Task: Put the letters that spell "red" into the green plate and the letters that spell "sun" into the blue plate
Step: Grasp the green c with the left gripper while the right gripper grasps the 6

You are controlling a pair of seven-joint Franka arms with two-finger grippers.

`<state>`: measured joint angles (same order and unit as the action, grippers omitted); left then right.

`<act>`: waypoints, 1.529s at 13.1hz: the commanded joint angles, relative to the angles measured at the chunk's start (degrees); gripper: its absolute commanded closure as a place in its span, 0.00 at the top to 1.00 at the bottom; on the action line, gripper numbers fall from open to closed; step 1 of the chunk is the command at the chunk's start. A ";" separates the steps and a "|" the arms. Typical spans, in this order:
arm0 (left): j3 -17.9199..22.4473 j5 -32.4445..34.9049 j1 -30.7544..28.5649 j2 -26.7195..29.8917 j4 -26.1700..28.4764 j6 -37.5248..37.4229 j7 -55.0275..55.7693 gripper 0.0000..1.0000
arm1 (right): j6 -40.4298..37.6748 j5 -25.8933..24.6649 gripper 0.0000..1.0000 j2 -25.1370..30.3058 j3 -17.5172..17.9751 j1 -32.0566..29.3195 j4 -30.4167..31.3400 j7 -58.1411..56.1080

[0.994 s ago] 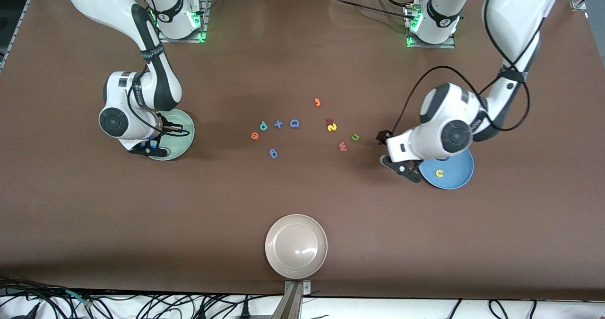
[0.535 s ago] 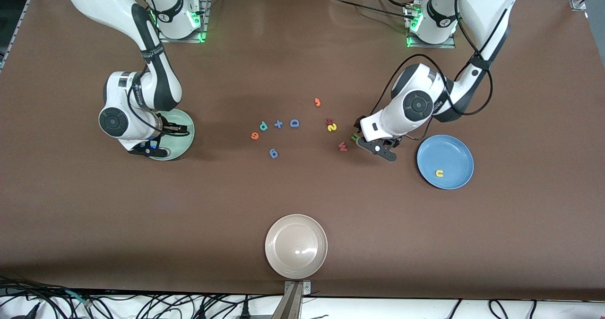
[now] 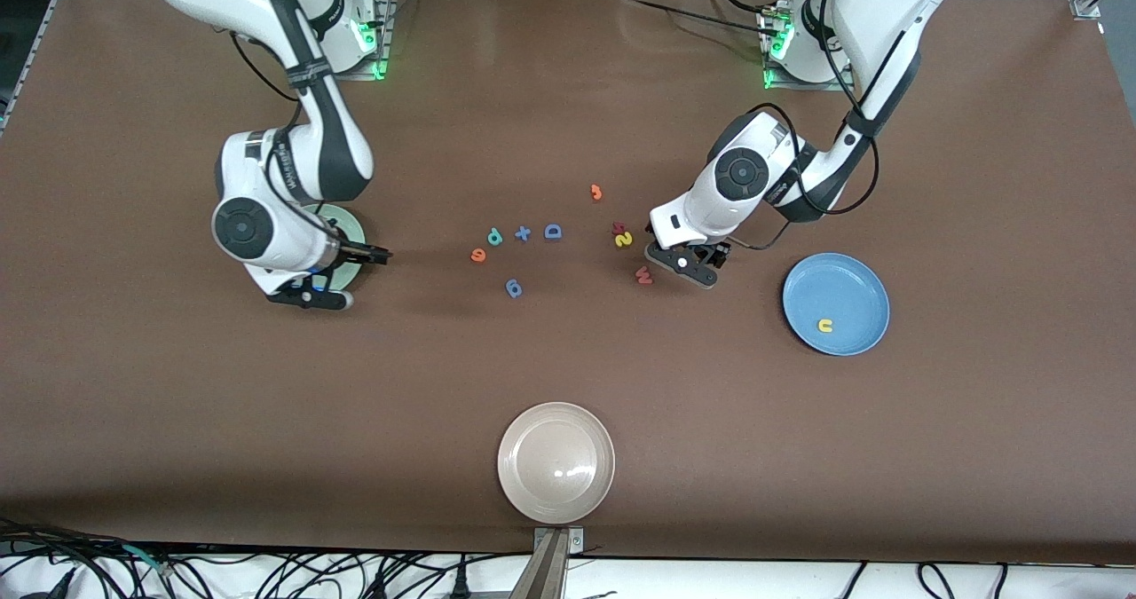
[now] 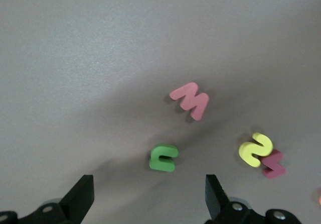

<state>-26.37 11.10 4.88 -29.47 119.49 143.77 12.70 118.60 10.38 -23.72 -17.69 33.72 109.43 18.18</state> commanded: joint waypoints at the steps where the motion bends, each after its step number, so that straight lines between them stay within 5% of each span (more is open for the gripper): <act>1: -0.09 2.09 -0.39 -2.16 -0.05 3.44 2.68 0.97 | -1.35 0.25 0.98 -1.68 2.21 0.99 -4.74 7.45; 5: -0.09 2.17 -0.40 -4.01 0.04 6.35 2.60 0.89 | 0.05 1.47 0.98 -6.50 7.92 1.00 -8.52 16.08; 13: 0.00 2.96 -0.05 -3.92 1.10 6.44 2.68 0.18 | 6.99 5.17 0.98 -13.89 9.78 3.54 -9.41 16.97; 17: -0.17 3.84 -0.75 -2.44 0.92 5.30 2.51 0.16 | 7.08 5.35 0.94 -15.39 9.96 5.03 -9.15 16.97; 20: -0.18 3.84 -1.01 1.25 -1.70 -3.03 1.98 0.16 | 8.49 5.35 0.94 -15.83 9.96 5.92 -9.24 16.97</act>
<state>-26.36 12.60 4.45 -32.16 118.86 146.04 13.79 126.38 14.67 -38.54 -7.48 38.86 101.50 34.62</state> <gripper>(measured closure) 0.687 0.057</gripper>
